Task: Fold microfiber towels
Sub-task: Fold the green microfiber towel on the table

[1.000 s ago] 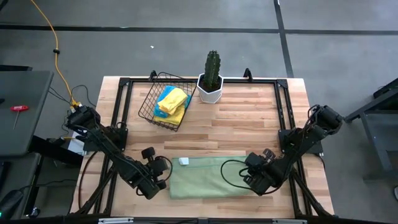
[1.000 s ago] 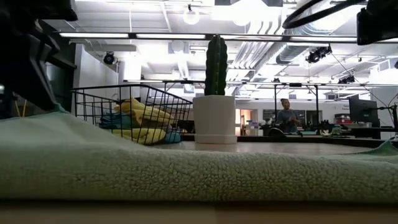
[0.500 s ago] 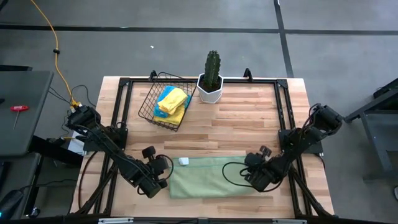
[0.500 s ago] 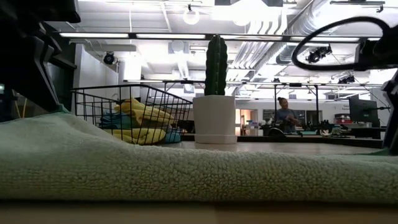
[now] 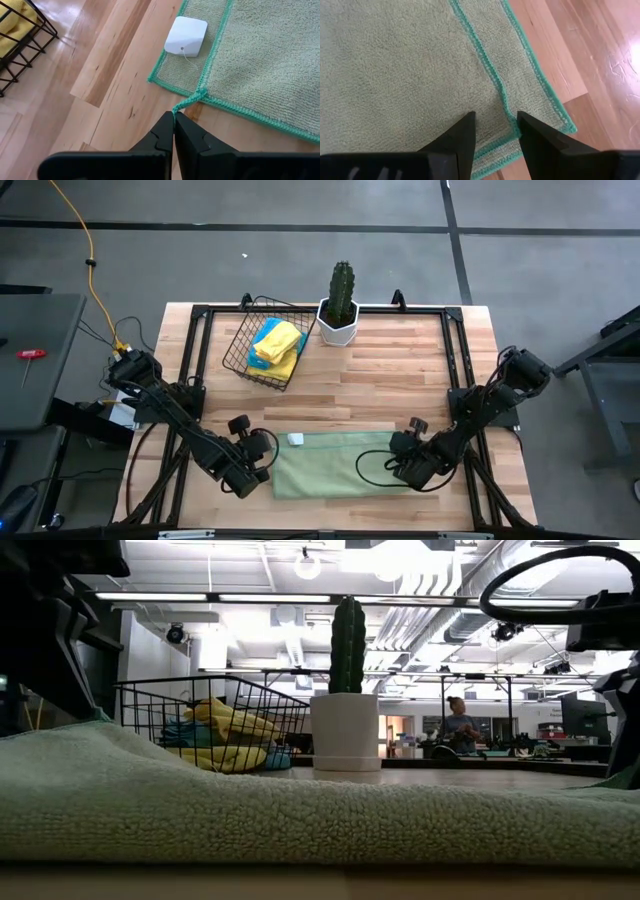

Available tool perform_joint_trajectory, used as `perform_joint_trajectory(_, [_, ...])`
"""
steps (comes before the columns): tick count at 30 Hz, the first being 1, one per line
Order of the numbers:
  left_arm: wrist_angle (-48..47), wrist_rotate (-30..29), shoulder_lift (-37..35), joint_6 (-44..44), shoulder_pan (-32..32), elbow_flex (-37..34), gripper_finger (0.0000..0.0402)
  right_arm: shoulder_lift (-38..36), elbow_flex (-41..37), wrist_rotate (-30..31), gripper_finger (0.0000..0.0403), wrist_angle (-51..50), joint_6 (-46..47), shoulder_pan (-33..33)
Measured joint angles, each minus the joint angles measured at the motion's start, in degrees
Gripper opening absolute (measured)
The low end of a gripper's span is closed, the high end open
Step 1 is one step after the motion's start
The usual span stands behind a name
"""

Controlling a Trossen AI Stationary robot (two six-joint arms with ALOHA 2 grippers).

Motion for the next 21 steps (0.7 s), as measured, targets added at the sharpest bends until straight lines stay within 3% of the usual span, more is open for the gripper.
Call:
perform_joint_trajectory(6, [0.0, 0.0, 0.0, 0.0, 0.0, 0.0, 0.0001, -0.1, 0.0, 0.0, 0.0114, -0.1, -1.2, 0.0])
perform_joint_trajectory(13, [0.0, 0.0, 0.0, 0.0, 0.0, 0.0, 0.0001, -0.4, 0.0, -1.2, 0.0012, -2.2, -1.7, 0.0])
perform_joint_trajectory(21, [0.5, 0.0, 0.0, 0.0, 0.0, 0.0, 0.0001, -3.0, 3.5, -0.4, 0.0004, -9.6, -0.2, 2.0])
